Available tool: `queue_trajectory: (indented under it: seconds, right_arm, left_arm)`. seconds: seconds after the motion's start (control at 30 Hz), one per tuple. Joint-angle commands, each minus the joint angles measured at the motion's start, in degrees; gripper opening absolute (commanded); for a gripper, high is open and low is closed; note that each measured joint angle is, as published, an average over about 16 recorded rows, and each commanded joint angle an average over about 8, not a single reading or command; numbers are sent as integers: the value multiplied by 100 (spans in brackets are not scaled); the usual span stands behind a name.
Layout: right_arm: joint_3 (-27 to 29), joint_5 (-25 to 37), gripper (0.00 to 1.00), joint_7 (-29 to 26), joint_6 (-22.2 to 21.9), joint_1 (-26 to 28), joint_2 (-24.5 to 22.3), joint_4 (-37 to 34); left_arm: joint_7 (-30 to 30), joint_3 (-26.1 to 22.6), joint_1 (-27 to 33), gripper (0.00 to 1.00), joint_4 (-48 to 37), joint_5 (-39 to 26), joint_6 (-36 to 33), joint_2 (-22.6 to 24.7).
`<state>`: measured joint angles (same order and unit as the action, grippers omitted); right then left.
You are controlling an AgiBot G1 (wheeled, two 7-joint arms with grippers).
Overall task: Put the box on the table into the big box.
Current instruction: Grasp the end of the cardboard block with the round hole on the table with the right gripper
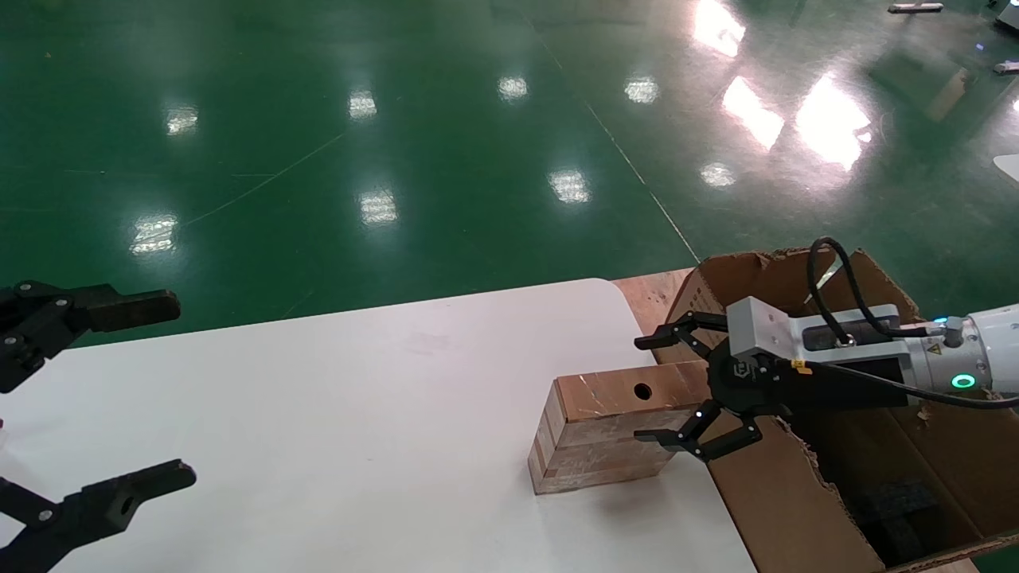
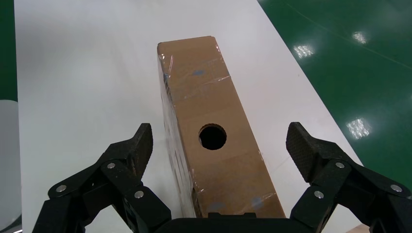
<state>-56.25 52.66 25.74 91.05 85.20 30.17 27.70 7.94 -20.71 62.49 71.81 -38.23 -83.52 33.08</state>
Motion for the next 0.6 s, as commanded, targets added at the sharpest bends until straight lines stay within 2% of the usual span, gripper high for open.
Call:
queue_trajectory:
  seconds: [0.03,0.07,0.13,0.2,0.27,0.33,0.6]
  right_arm:
    - [-31,-54,85,-27,0,13,4,-63]
    - [-30,-55,75,-23,0,13,4,-62]
    - [-26,-48,50,-17,1,13,5,-50]
    - [-21,-37,25,-12,1,12,5,-36]
    - [-15,-26,7,-7,1,11,5,-24]
    - [-9,-15,0,-3,1,9,5,-13]
    - [6,14,0,8,0,1,3,14]
  left_arm:
    - [0,0,-1,21,-1,0,0,0]
    - [0,0,-1,9,-1,0,0,0]
    - [0,0,-1,0,-1,0,0,0]
    - [0,0,-1,0,-1,0,0,0]
    - [0,0,-1,0,-1,0,0,0]
    - [0,0,-1,0,-1,0,0,0]
    - [0,0,-1,0,-1,0,0,0]
